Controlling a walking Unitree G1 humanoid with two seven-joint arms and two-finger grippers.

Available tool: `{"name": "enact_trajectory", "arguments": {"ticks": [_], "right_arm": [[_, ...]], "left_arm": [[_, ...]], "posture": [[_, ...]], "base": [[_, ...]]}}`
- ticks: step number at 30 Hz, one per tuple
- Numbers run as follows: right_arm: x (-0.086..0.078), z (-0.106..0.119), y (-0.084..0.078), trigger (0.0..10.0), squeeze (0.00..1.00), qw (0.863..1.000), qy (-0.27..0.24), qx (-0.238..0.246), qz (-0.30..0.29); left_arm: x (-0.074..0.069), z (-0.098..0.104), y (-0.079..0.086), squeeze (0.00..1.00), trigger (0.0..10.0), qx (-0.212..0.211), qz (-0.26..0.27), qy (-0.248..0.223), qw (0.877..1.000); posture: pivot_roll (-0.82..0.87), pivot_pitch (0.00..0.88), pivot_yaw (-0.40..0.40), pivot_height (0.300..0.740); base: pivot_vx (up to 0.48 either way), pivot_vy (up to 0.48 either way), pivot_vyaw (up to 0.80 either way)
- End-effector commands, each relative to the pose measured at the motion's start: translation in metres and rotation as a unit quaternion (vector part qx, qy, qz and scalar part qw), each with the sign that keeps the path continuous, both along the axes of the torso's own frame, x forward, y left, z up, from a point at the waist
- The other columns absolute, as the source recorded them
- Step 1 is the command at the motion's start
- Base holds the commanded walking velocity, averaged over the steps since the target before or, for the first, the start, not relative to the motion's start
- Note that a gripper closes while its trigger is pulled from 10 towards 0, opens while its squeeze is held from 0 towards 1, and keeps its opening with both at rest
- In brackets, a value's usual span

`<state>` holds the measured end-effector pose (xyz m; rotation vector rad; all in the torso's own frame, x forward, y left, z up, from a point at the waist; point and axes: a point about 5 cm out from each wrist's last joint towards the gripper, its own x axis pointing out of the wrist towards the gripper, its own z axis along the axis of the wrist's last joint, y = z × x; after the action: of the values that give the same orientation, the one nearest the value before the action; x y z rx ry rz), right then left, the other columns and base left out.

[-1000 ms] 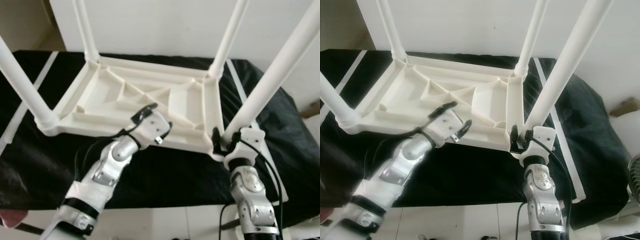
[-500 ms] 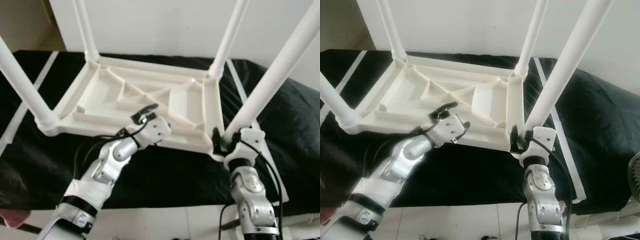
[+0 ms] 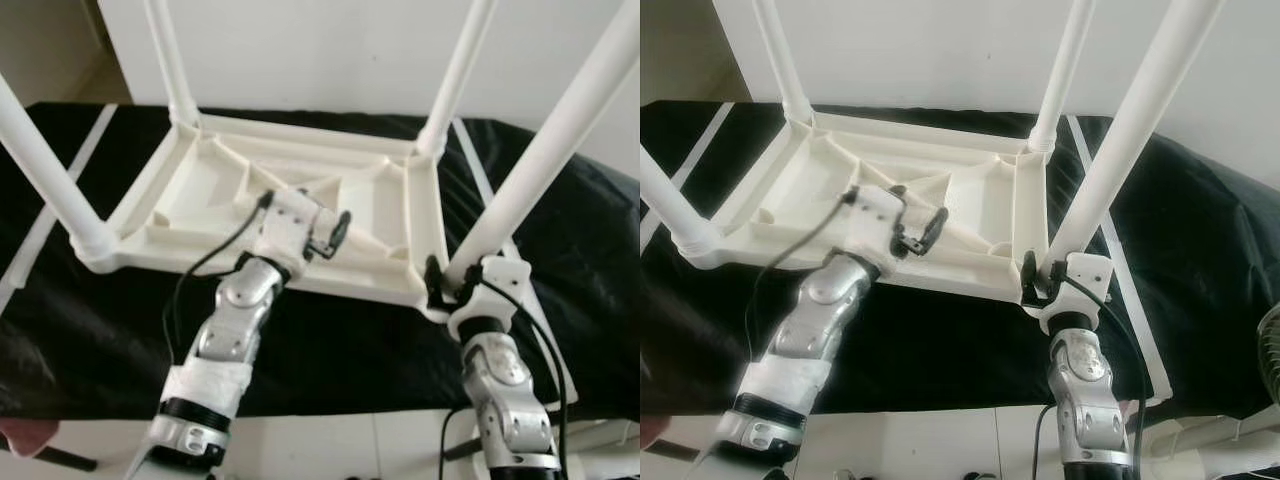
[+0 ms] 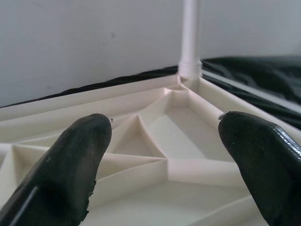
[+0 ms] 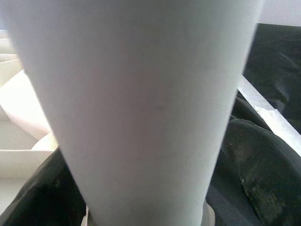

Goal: Building children table

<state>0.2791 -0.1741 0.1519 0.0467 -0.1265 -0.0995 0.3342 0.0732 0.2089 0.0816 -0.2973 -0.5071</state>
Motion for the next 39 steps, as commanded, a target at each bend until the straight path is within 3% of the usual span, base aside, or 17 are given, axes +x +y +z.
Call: {"name": "enact_trajectory", "arguments": {"ticks": [1, 3, 4, 5, 8, 10, 11, 14, 15, 16, 18, 19, 22, 31, 32, 34, 39], "right_arm": [[-0.002, -0.003, -0.003, 10.0, 0.00, 1.000, 0.002, -0.006, -0.001], [-0.002, -0.003, -0.003, 10.0, 0.00, 1.000, 0.002, -0.006, -0.001], [-0.002, -0.003, -0.003, 10.0, 0.00, 1.000, 0.002, -0.006, 0.000], [-0.002, -0.003, -0.003, 10.0, 0.00, 1.000, 0.002, -0.006, 0.000], [-0.001, -0.003, -0.003, 10.0, 0.00, 1.000, 0.001, -0.008, 0.000], [-0.001, -0.003, -0.003, 10.0, 0.00, 1.000, 0.000, -0.009, 0.001], [-0.001, -0.003, -0.003, 10.0, 0.00, 1.000, 0.000, -0.008, 0.001], [-0.001, -0.003, -0.003, 10.0, 0.00, 1.000, 0.000, -0.008, 0.001], [-0.001, -0.003, -0.002, 10.0, 0.00, 1.000, 0.000, -0.008, 0.002], [-0.001, -0.003, -0.002, 10.0, 0.00, 1.000, 0.000, -0.008, 0.003], [-0.001, -0.003, -0.002, 10.0, 0.00, 1.000, -0.001, -0.008, 0.003], [-0.002, -0.003, -0.002, 10.0, 0.00, 1.000, 0.000, -0.008, 0.003], [-0.002, -0.003, -0.002, 10.0, 0.00, 1.000, 0.000, -0.008, 0.003], [-0.002, -0.003, -0.003, 10.0, 0.00, 1.000, 0.000, -0.009, 0.003], [-0.002, -0.003, -0.003, 10.0, 0.00, 1.000, 0.000, -0.009, 0.003], [-0.002, -0.004, -0.002, 10.0, 0.00, 1.000, 0.001, -0.008, 0.004], [-0.002, -0.004, -0.002, 10.0, 0.00, 1.000, 0.001, -0.009, 0.004]], "left_arm": [[0.000, -0.003, 0.004, 1.00, 10.0, -0.036, 0.017, 0.023, 0.999], [0.001, -0.003, 0.004, 1.00, 10.0, -0.042, 0.017, 0.026, 0.999], [0.002, -0.002, 0.006, 1.00, 10.0, -0.093, 0.021, 0.053, 0.994], [0.002, -0.002, 0.006, 1.00, 10.0, -0.093, 0.021, 0.053, 0.994], [-0.001, 0.001, 0.003, 1.00, 10.0, -0.236, -0.002, 0.134, 0.962], [-0.003, 0.000, -0.001, 1.00, 10.0, -0.282, -0.015, 0.166, 0.945], [-0.004, 0.000, -0.004, 0.00, 10.0, -0.299, -0.021, 0.181, 0.937], [-0.007, 0.004, -0.010, 0.00, 10.0, -0.366, -0.039, 0.205, 0.907], [-0.007, 0.006, -0.011, 0.28, 10.0, -0.400, -0.041, 0.217, 0.890], [-0.007, 0.007, -0.012, 0.28, 10.0, -0.421, -0.043, 0.226, 0.877], [-0.007, 0.007, -0.012, 0.28, 10.0, -0.433, -0.045, 0.233, 0.870], [-0.008, 0.008, -0.013, 1.00, 10.0, -0.455, -0.047, 0.238, 0.857], [-0.010, 0.011, -0.013, 1.00, 10.0, -0.496, -0.055, 0.250, 0.830], [-0.013, 0.012, -0.008, 1.00, 10.0, -0.510, -0.062, 0.274, 0.813], [-0.013, 0.012, -0.008, 1.00, 10.0, -0.510, -0.062, 0.274, 0.813], [-0.014, 0.014, -0.009, 1.00, 10.0, -0.484, -0.072, 0.272, 0.828], [-0.015, 0.014, -0.010, 1.00, 10.0, -0.471, -0.073, 0.272, 0.836]], "posture": [[-0.12, 0.113, -0.027, 0.740], [-0.12, 0.113, -0.027, 0.740], [-0.12, 0.110, -0.027, 0.740], [-0.12, 0.110, -0.027, 0.740], [-0.12, 0.109, -0.026, 0.740], [-0.12, 0.107, -0.026, 0.740], [-0.12, 0.108, -0.026, 0.740], [-0.12, 0.109, -0.027, 0.740], [-0.12, 0.109, -0.026, 0.740], [-0.12, 0.109, -0.025, 0.740], [-0.12, 0.109, -0.025, 0.740], [-0.12, 0.110, -0.025, 0.740], [-0.12, 0.110, -0.026, 0.740], [-0.12, 0.113, -0.027, 0.740], [-0.12, 0.113, -0.027, 0.740], [-0.12, 0.115, -0.027, 0.740], [-0.12, 0.115, -0.027, 0.740]], "base": [[0.000, 0.000, 0.00], [0.000, 0.000, 0.00], [0.000, 0.000, 0.00], [0.000, 0.000, 0.00], [0.000, 0.000, 0.00], [0.000, 0.000, 0.00], [0.000, 0.000, 0.00], [0.000, 0.000, 0.00], [0.000, 0.000, 0.00], [0.000, 0.000, 0.00], [0.000, 0.000, 0.00], [0.000, 0.000, 0.00], [0.000, 0.000, 0.00], [0.000, 0.000, 0.00], [0.000, 0.000, 0.00], [0.000, 0.000, 0.00], [0.000, 0.000, 0.00]]}}
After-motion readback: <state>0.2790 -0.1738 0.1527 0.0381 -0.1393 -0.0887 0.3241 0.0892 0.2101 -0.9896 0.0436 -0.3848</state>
